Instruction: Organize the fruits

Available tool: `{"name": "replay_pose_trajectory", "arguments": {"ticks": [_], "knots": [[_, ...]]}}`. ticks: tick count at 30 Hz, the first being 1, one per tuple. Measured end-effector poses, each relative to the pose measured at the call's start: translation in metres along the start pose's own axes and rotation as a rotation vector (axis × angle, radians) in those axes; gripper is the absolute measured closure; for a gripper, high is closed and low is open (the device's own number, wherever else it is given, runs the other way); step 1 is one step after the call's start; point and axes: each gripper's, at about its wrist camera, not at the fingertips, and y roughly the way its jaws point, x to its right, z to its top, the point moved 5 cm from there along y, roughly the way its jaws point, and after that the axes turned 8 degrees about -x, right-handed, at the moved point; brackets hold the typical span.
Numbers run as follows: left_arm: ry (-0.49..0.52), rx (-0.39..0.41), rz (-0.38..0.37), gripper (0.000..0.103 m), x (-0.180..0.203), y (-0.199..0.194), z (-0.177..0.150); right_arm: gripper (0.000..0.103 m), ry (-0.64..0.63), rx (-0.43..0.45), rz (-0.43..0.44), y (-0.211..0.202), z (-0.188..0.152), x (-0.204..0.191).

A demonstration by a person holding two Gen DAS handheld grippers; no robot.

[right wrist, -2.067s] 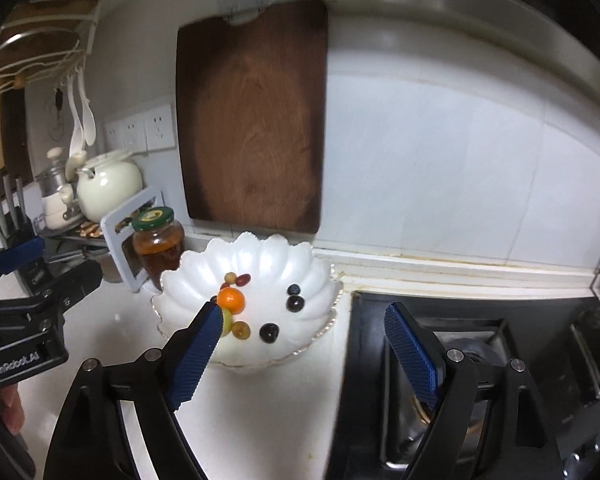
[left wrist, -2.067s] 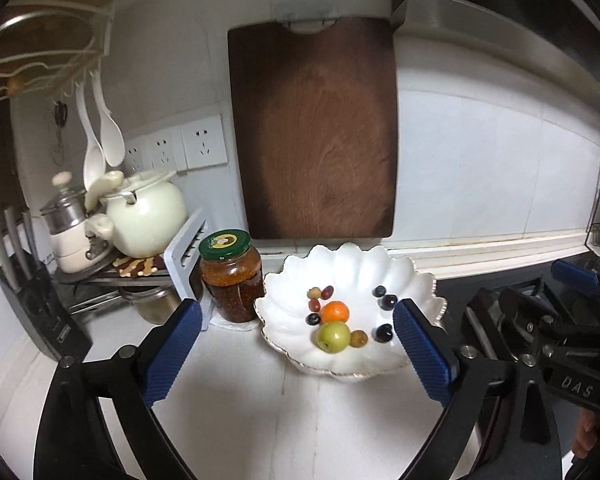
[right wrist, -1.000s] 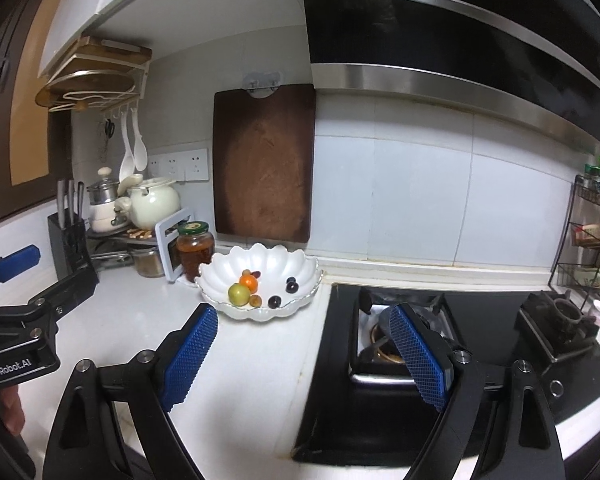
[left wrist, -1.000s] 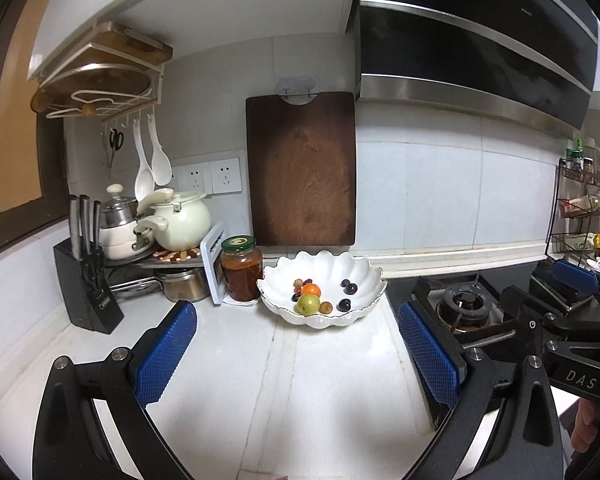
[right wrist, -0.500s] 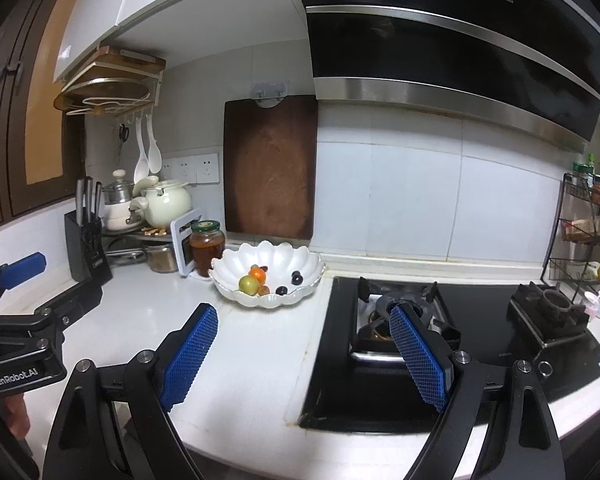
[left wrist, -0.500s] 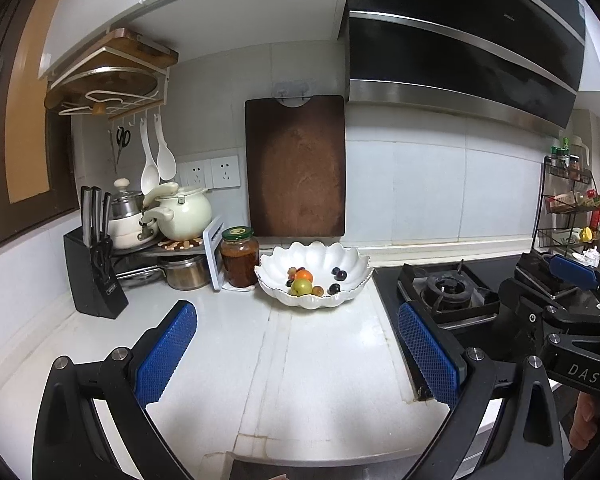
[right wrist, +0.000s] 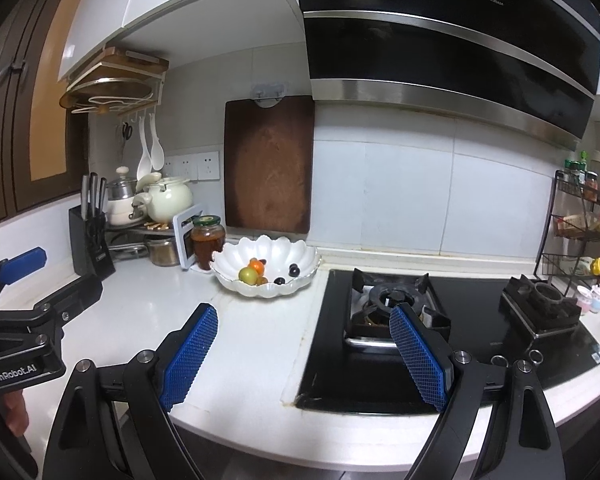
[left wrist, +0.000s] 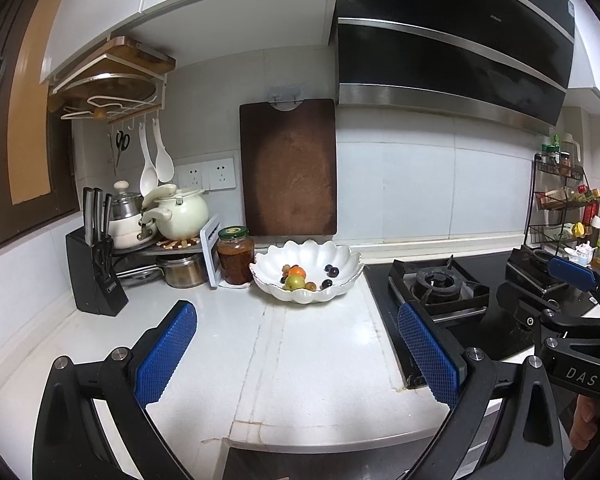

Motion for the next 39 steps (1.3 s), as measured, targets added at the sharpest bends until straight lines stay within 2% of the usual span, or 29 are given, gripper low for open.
{"name": "replay_pose_trajectory", "arguments": {"ticks": [39], "knots": [[-0.002, 0.014, -0.01, 0.0, 0.01, -0.013, -0.002, 0.014, -0.013, 0.02, -0.005, -0.015, -0.004, 0.007]]}}
